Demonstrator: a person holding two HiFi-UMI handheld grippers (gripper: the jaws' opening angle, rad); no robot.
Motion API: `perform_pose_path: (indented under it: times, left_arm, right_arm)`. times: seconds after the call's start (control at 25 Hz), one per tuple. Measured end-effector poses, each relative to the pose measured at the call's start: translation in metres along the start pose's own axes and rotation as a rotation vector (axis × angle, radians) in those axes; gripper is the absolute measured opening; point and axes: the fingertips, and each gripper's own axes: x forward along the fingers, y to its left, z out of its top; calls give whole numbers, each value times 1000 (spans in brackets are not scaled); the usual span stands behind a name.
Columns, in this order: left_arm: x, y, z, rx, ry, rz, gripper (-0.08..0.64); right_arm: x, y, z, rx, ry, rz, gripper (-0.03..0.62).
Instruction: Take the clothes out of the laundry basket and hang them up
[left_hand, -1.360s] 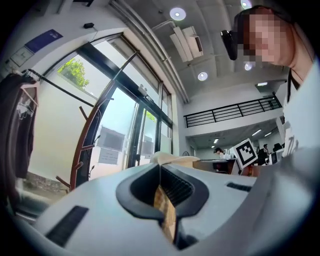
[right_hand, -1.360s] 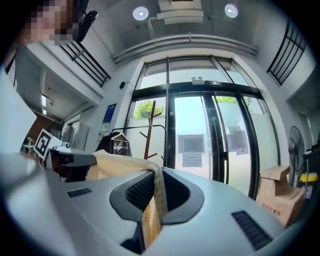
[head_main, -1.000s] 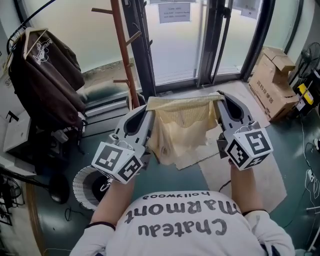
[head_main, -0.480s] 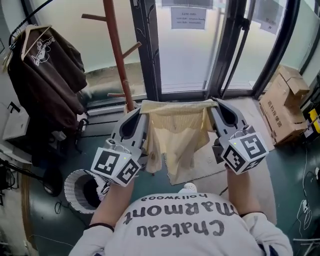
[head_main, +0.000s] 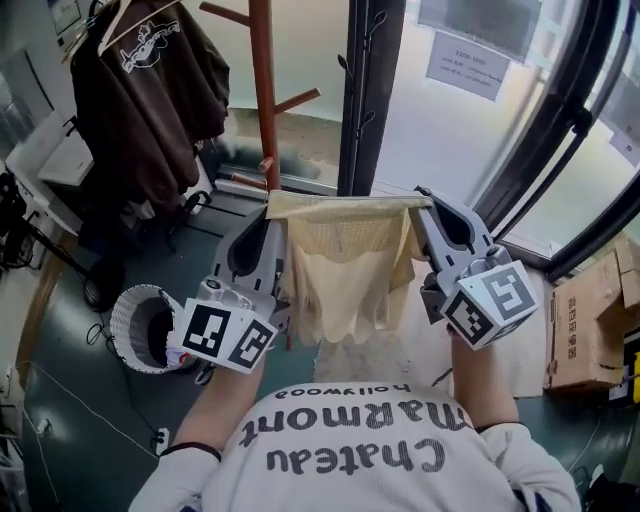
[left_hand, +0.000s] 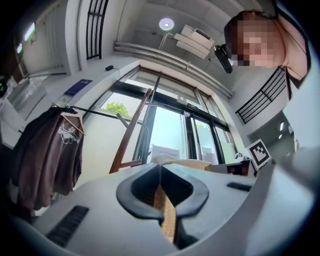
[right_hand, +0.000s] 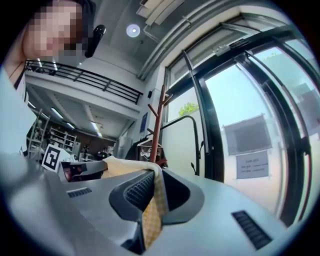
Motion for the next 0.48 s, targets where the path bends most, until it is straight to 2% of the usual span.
perform_pose_path:
  times: [0.12,0.28,0.48]
  left_arm:
    - [-7,7,-7,54,32,63,12]
    - [-19,20,-9,87,80,147,12]
    - [-26,42,-12,129,119,231,12]
  right_arm:
    - [18,-2,-4,4,-29,68,43]
    - [40,5,-11,35,-46,157,43]
    - [65,14,-18,47,-63,198,43]
